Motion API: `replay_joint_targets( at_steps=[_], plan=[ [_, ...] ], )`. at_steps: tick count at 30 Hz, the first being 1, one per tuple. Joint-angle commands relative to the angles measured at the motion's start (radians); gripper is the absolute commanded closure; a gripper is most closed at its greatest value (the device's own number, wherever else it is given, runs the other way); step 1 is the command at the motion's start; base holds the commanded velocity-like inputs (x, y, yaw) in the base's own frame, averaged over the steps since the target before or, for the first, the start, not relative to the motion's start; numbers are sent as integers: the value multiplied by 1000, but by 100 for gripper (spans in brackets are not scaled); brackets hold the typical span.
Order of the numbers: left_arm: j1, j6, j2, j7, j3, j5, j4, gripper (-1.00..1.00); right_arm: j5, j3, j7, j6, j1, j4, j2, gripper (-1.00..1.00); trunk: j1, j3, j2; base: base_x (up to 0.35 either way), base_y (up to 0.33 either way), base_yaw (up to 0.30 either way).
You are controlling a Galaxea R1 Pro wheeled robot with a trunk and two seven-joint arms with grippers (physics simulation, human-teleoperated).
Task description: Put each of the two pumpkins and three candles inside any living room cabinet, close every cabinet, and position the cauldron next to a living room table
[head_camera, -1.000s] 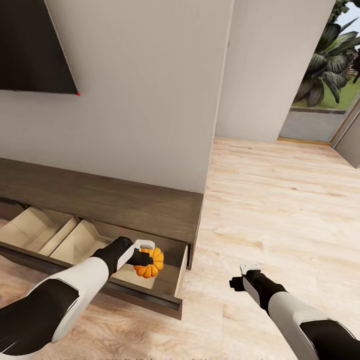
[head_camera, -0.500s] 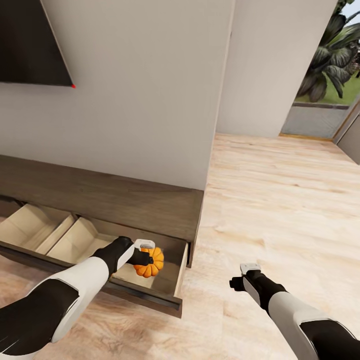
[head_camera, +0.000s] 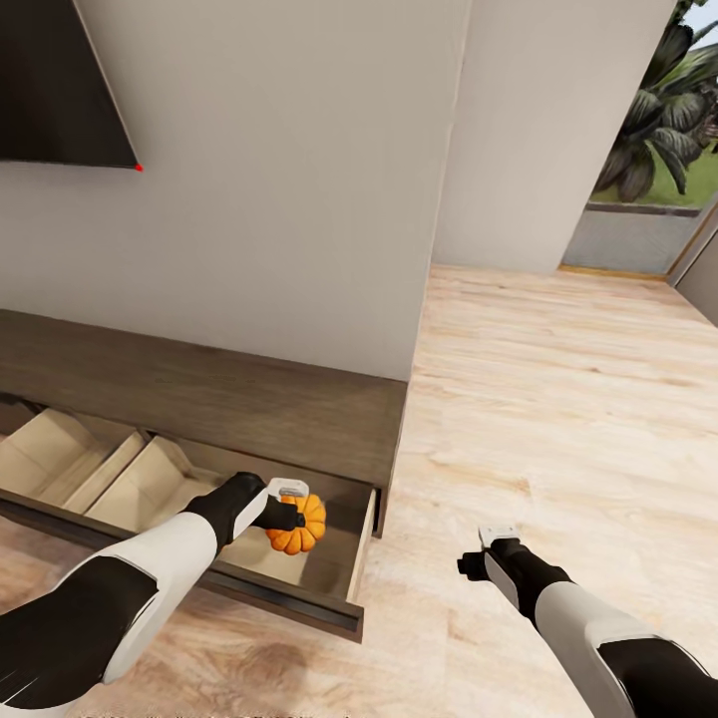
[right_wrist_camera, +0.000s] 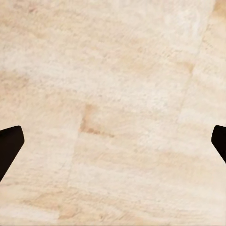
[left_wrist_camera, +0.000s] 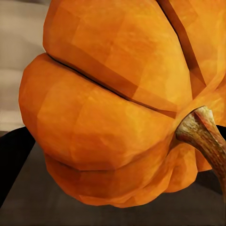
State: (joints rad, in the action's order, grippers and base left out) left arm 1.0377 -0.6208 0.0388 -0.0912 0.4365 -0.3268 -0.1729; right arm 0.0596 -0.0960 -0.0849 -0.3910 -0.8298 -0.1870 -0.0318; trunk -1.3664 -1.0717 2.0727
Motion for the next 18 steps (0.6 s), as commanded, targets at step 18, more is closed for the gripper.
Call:
replay_joint_targets(
  at_steps=[18],
  plan=[
    [1,-4,0,1,7,-8,-3,100,7,-5,88,-71,0,-142,-40,-100,-54,-62,99,0,0,0]
  ],
)
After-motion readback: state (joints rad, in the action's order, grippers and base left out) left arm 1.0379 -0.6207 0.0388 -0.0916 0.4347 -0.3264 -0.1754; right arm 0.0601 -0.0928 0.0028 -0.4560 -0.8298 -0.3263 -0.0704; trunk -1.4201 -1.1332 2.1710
